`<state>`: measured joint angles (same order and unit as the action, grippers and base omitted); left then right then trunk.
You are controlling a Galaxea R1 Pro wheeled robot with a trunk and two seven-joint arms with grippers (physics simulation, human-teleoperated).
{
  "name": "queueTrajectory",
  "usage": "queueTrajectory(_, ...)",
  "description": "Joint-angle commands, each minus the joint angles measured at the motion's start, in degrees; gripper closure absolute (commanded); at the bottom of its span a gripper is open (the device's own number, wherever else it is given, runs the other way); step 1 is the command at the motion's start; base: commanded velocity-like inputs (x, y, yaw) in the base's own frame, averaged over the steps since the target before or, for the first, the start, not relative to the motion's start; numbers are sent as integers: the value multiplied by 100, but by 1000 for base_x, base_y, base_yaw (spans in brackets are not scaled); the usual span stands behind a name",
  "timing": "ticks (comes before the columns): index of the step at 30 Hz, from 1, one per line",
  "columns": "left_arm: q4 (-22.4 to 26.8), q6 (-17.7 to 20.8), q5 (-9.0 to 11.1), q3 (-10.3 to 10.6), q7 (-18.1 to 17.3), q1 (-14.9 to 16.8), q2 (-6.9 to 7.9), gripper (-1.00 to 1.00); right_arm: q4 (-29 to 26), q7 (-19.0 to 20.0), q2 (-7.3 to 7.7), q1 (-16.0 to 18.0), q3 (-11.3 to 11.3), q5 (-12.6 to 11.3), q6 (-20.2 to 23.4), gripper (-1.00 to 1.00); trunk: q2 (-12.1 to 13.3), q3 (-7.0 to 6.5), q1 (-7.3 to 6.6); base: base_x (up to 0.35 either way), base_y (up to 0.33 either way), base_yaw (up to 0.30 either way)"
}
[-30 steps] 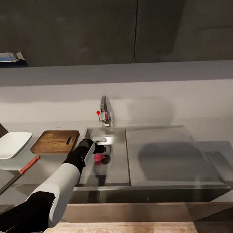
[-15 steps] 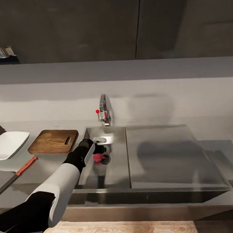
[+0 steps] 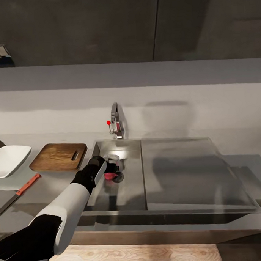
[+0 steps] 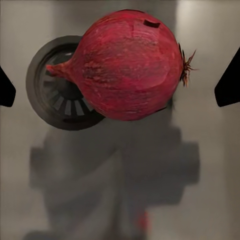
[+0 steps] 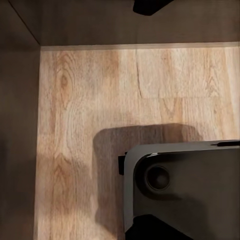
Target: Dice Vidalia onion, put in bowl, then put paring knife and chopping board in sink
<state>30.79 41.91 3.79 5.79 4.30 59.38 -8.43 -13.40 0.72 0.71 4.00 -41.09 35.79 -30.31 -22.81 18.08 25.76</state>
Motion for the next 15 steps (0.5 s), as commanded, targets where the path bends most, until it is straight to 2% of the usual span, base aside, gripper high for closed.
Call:
queueTrajectory(1,7,24,43,27,46,3,2,-100,4,8,-1,5,-48,51,-26,-100,-11,19,3,0,0,0)
queueTrajectory(15,-17,19,43,34,51,-5,34,-100,4,8,-1,5,-44,51,-24,-100,-11,150,3,0,0,0)
